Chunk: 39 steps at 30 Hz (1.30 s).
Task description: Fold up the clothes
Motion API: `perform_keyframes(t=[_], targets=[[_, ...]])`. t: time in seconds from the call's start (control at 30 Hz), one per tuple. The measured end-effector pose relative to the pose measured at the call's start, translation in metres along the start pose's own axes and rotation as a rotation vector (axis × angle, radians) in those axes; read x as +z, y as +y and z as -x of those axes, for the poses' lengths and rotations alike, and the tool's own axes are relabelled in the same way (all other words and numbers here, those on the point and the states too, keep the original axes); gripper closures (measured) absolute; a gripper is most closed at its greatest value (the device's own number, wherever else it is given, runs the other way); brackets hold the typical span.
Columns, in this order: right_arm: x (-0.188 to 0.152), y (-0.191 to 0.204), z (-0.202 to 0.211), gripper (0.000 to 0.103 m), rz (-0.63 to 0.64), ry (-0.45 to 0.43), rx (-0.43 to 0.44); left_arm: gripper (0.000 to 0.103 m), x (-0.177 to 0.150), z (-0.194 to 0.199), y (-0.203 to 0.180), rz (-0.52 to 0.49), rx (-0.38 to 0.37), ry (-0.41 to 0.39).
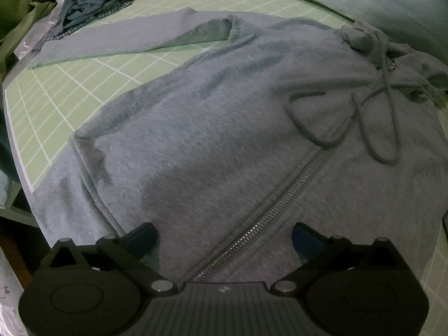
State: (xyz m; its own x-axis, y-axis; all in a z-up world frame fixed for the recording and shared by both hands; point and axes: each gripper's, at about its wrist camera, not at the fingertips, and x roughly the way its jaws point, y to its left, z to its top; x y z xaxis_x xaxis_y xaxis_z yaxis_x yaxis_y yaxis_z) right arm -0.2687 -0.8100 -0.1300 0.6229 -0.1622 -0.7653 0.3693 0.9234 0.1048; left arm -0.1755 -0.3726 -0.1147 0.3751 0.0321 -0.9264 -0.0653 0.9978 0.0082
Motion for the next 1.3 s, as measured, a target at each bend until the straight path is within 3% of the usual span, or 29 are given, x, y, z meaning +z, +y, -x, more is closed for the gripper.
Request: perform_keyframes(t=[0.17,0.37,0.57,0.73,0.83,0.93,1.03,1.13,1.3], targets=[[-0.054,-0.009,0.032,0.039,-0.007,-0.026,-0.132,0.0,-0.005,0.003,0.005,-0.06,-0.036,0.006],[-0.094,-0.055,0.067,0.023,-0.233,-0.046,-0.327,0.0,-0.005,0.004,0.008,-0.137,-0.074,0.029],[-0.118,-0.09,0.088,0.01,-0.38,-0.041,-0.431,0.0,-0.005,0.008,0.016,-0.134,-0.116,0.018],[-0.116,-0.086,0.088,0.01,-0.388,-0.006,-0.495,0.0,0.006,0.017,0.039,-0.123,-0.156,-0.027],[-0.109,-0.065,0.088,0.009,-0.365,-0.012,-0.531,0.0,0.021,0.018,0.059,-0.129,-0.185,-0.061],[-0.102,-0.031,0.089,0.001,-0.328,-0.054,-0.486,0.0,0.037,0.02,0.078,-0.135,-0.214,-0.095],[-0.092,0.019,0.086,0.0,-0.289,-0.087,-0.451,0.0,0.056,0.018,0.102,-0.149,-0.238,-0.127],[-0.083,0.078,0.08,0.0,-0.272,-0.109,-0.413,0.0,0.087,0.004,0.142,-0.181,-0.207,-0.144],[-0.078,0.195,0.07,0.0,-0.251,-0.113,-0.359,0.0,0.14,-0.024,0.228,-0.145,-0.111,-0.183]])
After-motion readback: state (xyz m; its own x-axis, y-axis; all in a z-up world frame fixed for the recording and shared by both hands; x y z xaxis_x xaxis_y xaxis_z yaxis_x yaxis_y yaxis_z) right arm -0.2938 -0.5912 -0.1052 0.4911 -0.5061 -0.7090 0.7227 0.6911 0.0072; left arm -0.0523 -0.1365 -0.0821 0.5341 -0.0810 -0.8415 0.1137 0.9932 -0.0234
